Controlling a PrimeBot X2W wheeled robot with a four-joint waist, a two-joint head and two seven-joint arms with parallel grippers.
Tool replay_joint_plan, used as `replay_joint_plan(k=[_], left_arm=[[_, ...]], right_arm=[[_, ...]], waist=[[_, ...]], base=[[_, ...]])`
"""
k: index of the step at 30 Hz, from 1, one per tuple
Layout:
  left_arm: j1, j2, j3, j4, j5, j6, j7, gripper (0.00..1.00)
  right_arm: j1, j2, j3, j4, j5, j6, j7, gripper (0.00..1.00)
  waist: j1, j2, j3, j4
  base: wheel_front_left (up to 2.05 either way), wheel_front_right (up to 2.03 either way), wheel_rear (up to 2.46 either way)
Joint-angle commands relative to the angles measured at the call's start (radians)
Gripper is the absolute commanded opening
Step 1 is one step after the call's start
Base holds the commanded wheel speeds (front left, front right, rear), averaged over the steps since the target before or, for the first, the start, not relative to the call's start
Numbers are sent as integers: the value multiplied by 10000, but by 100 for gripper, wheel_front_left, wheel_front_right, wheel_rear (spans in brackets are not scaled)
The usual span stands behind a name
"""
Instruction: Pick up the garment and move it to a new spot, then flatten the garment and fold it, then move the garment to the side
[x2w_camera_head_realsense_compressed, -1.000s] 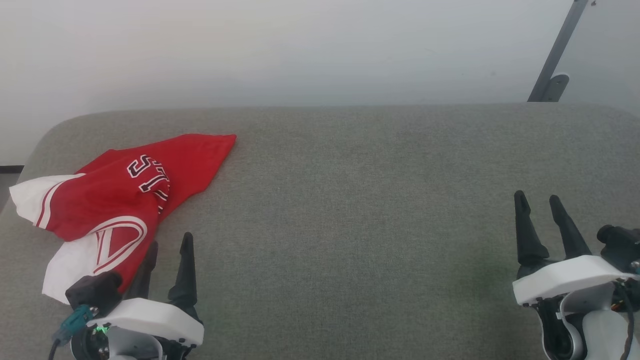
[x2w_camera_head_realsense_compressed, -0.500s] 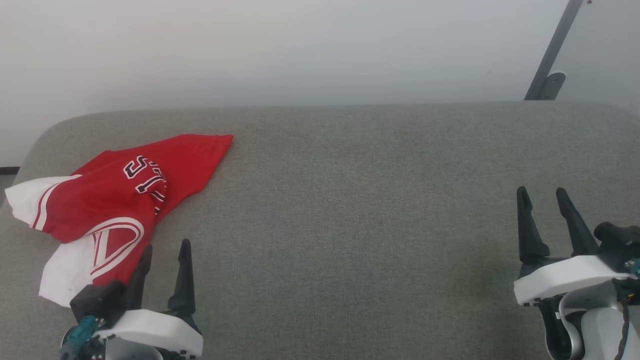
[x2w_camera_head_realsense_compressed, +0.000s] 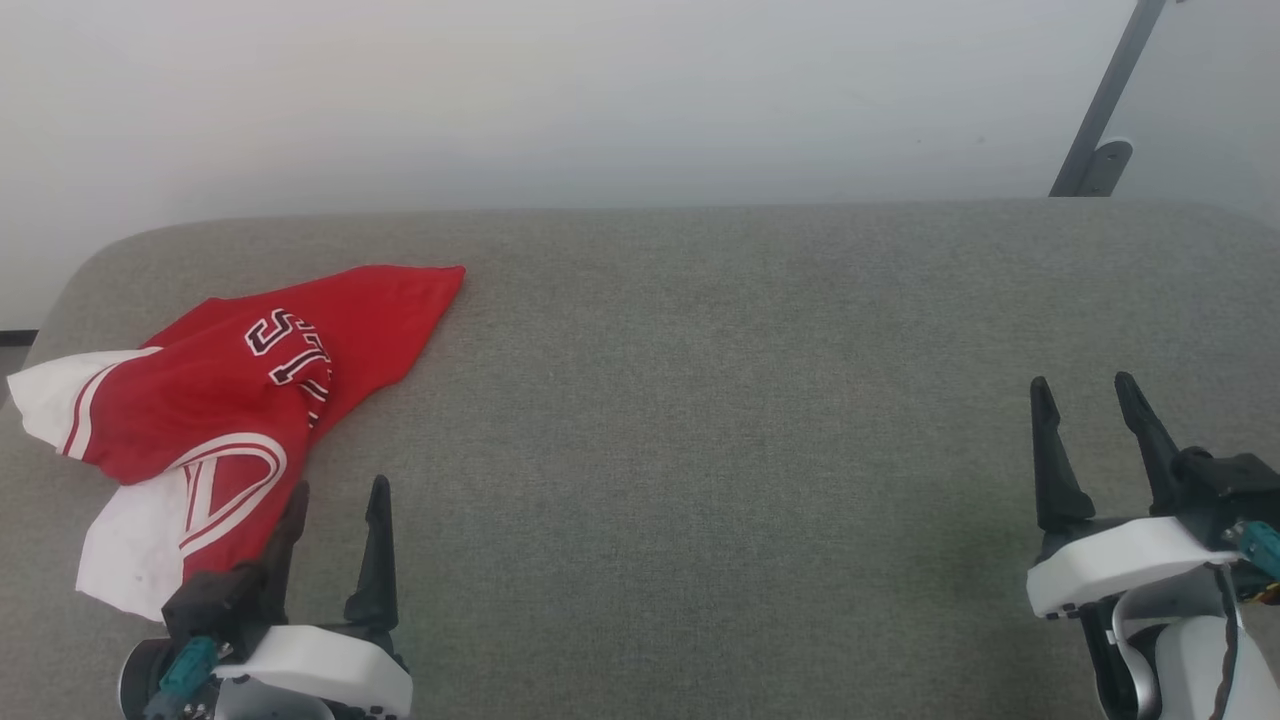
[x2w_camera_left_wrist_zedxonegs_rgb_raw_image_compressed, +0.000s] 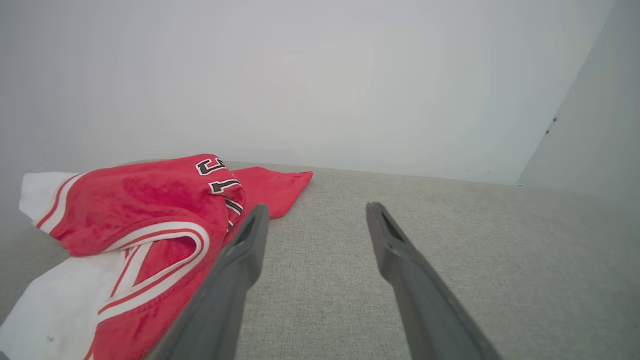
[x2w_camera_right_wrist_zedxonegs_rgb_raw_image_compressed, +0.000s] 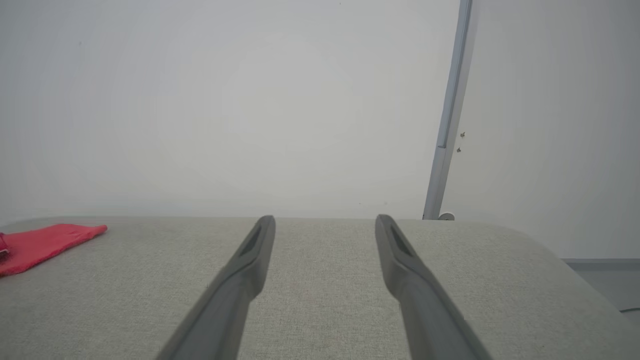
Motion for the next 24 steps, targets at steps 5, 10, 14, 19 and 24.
replay_joint_plan(k=[5,10,14,19,24], left_arm=[[68,-52,127,-43,690,-70,-203,100],[19,-166,239,-26,956,-233,-297,100],[-6,-284,443,71,1080,-348,-380,100],[49,-380,678,221,1392,-492,-476,100],[28,-472,850,252,1725,-599,-556,100]], right_arm=[[-37,-61,-37,58,-665,27,-208,100],[-18,101,-198,110,-453,18,-305,100],[39,53,-198,92,-486,19,-385,100],[78,41,-230,46,-694,19,-475,100],[77,50,-332,40,-1078,19,-563,100]], waist=[[0,0,5,-22],[0,0,22,-20],[0,0,39,-10],[0,0,47,-31],[0,0,87,-31]], base=[[0,0,0],[0,0,0],[0,0,0],[0,0,0],[0,0,0]])
